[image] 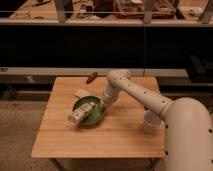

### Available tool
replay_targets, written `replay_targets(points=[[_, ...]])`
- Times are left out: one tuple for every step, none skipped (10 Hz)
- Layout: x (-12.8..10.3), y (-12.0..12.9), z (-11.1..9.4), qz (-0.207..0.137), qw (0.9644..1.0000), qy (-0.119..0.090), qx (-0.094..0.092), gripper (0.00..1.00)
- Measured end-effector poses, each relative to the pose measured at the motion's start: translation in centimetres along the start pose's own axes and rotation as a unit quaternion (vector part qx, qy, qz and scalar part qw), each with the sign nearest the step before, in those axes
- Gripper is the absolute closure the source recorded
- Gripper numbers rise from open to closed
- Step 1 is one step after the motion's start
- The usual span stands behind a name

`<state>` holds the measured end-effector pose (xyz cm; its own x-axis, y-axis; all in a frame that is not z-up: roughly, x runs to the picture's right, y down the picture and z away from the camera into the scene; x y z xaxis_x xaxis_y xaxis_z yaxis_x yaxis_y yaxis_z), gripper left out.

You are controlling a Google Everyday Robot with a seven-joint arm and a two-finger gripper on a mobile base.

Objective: Drag the ceramic bowl in a circle

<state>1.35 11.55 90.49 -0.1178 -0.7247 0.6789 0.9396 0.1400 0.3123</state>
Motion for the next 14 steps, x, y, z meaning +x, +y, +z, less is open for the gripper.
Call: replay_targets(points=[[-0.4,1.1,-0.1,0.010,0.9999,0.000,-0.001,1.00],[-1.1,3.2,-0.5,0.022,0.9997,0.003,-0.011,1.00],[-1.7,4.5,-0.7,0.026,0.9995,0.006,-0.019,1.00],[-2.4,5.8,-1.1,0.029,0.9991,0.009,-0.027,1.00],[-3.5,6.9,-1.6,0.029,0.9987,0.014,-0.041,1.00],[-5.1,8.1,-2.3,0.020,0.9979,0.019,-0.059,1.00],[-6.2,8.7,-2.7,0.012,0.9971,0.021,-0.072,1.00],[-7.8,8.9,-3.1,0.003,0.9963,0.021,-0.083,1.00],[-9.3,8.9,-3.5,-0.008,0.9954,0.025,-0.093,1.00],[-10.6,8.9,-3.8,-0.017,0.9944,0.023,-0.101,1.00],[-11.7,8.6,-4.0,-0.024,0.9940,0.023,-0.104,1.00],[-13.4,7.9,-4.2,-0.035,0.9936,0.020,-0.106,1.00],[-14.3,7.1,-4.0,-0.044,0.9936,0.017,-0.103,1.00],[-15.3,5.8,-3.7,-0.057,0.9935,0.012,-0.098,1.00]])
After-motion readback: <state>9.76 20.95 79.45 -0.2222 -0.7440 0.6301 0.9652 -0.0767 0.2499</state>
